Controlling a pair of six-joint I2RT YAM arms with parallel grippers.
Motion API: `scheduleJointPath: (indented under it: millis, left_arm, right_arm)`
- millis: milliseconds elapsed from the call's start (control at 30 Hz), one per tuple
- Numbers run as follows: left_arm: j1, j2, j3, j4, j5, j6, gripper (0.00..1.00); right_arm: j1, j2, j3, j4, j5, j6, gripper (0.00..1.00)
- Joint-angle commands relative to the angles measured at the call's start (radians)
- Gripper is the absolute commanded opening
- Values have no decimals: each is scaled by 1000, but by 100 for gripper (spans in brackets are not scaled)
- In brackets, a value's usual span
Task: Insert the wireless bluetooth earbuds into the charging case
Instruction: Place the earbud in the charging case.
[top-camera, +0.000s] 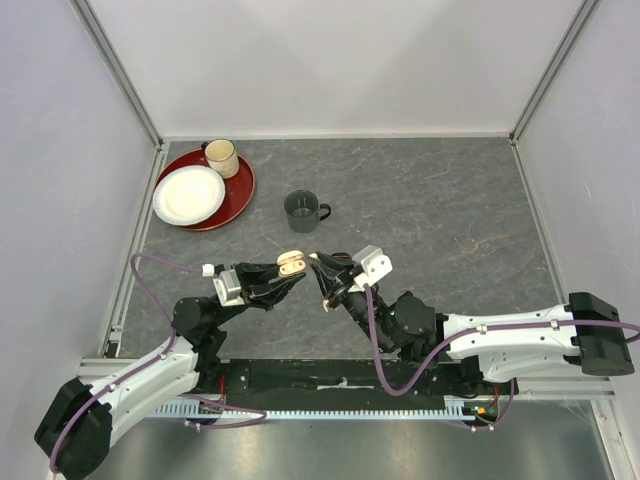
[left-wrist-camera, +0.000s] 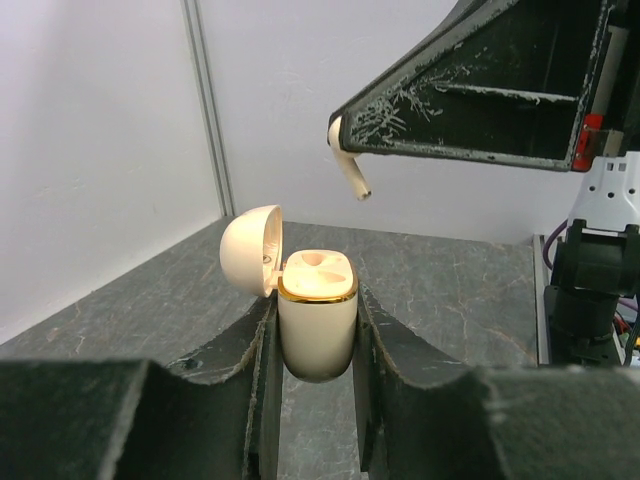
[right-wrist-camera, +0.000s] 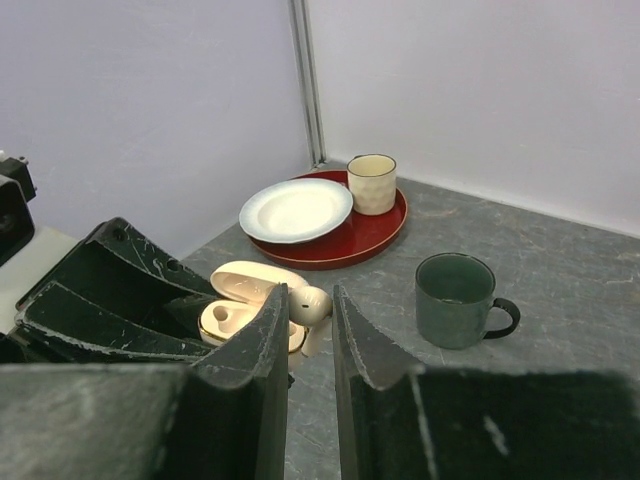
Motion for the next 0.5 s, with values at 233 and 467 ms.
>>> scheduleJointPath:
  millis: [233,467]
  left_arm:
    - [-2,3,30,70,-11,-34,2]
    - [-2,-3,27,71,-4,-37,2]
  right_arm:
    - [8,64,72,47,-43,11,0]
    - [6,95,97,27,-40,19,0]
